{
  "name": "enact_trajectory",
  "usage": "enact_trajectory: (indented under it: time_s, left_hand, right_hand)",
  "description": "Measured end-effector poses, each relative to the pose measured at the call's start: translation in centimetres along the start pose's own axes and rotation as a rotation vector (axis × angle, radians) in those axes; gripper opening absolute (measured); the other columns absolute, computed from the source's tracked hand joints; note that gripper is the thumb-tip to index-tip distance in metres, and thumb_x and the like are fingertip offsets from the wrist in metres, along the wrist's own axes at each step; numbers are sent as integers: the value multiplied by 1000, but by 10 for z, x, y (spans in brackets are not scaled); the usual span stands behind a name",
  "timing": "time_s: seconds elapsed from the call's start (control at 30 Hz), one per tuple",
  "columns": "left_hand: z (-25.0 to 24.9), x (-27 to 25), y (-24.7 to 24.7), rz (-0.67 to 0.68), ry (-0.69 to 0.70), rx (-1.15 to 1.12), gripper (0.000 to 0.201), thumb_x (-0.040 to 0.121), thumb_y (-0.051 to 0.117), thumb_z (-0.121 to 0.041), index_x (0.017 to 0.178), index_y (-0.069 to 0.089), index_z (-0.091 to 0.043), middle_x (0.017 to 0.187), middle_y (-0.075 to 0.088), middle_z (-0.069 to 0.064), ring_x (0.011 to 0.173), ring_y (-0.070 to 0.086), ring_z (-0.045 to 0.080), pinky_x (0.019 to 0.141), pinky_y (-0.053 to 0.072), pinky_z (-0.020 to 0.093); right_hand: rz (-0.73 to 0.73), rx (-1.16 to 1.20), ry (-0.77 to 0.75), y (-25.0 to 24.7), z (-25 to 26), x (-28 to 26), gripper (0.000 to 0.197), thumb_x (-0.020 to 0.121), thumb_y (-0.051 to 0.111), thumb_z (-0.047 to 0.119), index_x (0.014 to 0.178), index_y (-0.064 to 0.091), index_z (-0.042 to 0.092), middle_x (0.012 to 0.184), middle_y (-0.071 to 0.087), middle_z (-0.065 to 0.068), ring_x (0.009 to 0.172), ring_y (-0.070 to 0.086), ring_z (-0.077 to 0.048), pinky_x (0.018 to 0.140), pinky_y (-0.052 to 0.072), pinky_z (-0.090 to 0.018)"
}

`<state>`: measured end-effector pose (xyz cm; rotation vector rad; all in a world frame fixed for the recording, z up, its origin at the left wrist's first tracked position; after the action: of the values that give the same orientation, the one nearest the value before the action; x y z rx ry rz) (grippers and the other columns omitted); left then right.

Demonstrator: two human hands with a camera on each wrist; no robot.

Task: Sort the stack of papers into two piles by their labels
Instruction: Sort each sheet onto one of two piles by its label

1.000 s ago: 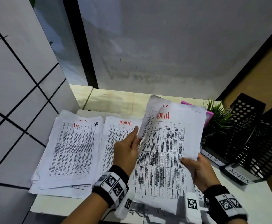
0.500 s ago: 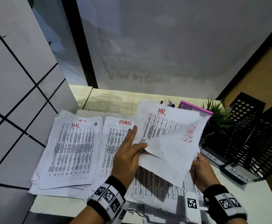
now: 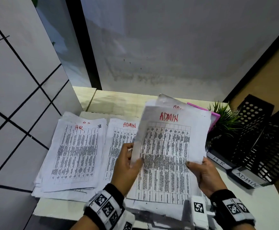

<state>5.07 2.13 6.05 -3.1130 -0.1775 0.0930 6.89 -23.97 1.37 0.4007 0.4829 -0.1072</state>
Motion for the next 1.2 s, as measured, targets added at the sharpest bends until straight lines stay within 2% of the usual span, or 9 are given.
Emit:
enact_trajectory:
  time_s: [0.1,0.27,0.4,0.5,0.7,0.8,0.93,1.1,1.2]
  left_hand:
    - [-7,10,-22,-119,13,-141,29,83,68,-3,89,45,-20,81,64,13,66,60,19,57,48,28]
    - [-20,32,-86,-287,126,-43,39,82,63,8,76,39,-21,73,39,4,65,41,16,63,42,24]
    - [10,45,-149,-482,50,101,43,81,69,5,67,39,-24,67,39,4,63,39,17,66,37,32]
    - [34,46,-163,-555,-54,162,40,80,69,3,62,41,-19,63,42,2,61,40,15,73,40,23]
    - [94,58,-128,-370,-251,354,17,83,69,-3,86,72,-20,103,70,7,104,62,24,95,45,32]
    - [113,61,-103,-245,-326,411,32,89,56,4,115,68,-10,124,63,12,116,57,27,92,39,23]
    - [117,58,-90,-164,-381,483,44,90,50,5,131,56,-8,141,50,11,116,55,25,96,42,28]
    - [53,52,-65,-258,-133,389,25,90,64,-22,112,63,-12,128,48,-9,117,46,8,97,38,28]
    - [25,35,-27,-105,-121,149,23,83,71,-24,101,63,-15,107,64,-2,97,62,12,78,54,28]
  right_hand:
    - [-17,-19,11,-2,-7,-1,63,55,74,1,116,60,-5,100,73,-20,81,72,-28,68,60,-35]
    - [-45,80,19,-17,-8,-7,46,74,60,-8,119,59,-3,105,72,-22,82,73,-35,65,60,-45]
    - [-88,107,0,-33,1,-13,30,87,49,-12,114,59,-2,96,75,-18,77,73,-34,58,59,-42]
    - [-99,114,-23,-39,8,-17,28,89,46,-12,109,61,0,91,76,-15,75,73,-31,57,58,-41]
    - [-119,69,-38,-41,12,-17,32,84,50,-14,111,61,-1,97,74,-19,80,72,-35,65,60,-48]
    - [-131,0,-39,-40,14,-17,45,71,61,-8,115,61,-2,103,72,-23,83,71,-37,72,59,-51]
    - [-133,-32,-93,-44,23,-17,48,69,62,-6,117,59,-3,94,73,-18,77,71,-30,69,61,-42]
    - [-81,-49,-109,-39,25,-16,51,65,66,-4,116,60,-4,107,70,-26,86,69,-35,72,60,-43]
    - [-25,-82,-102,-24,21,-15,59,52,80,6,108,64,-1,104,71,-25,82,69,-34,69,60,-41]
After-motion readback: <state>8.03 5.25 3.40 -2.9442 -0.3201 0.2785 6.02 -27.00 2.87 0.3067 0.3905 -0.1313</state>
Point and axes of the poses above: each hand's wrist, its own x-axis towards the middle knuckle, its own y-axis out of the palm, z = x × y, the point moved 8 cm from there along x, towards the middle knuckle
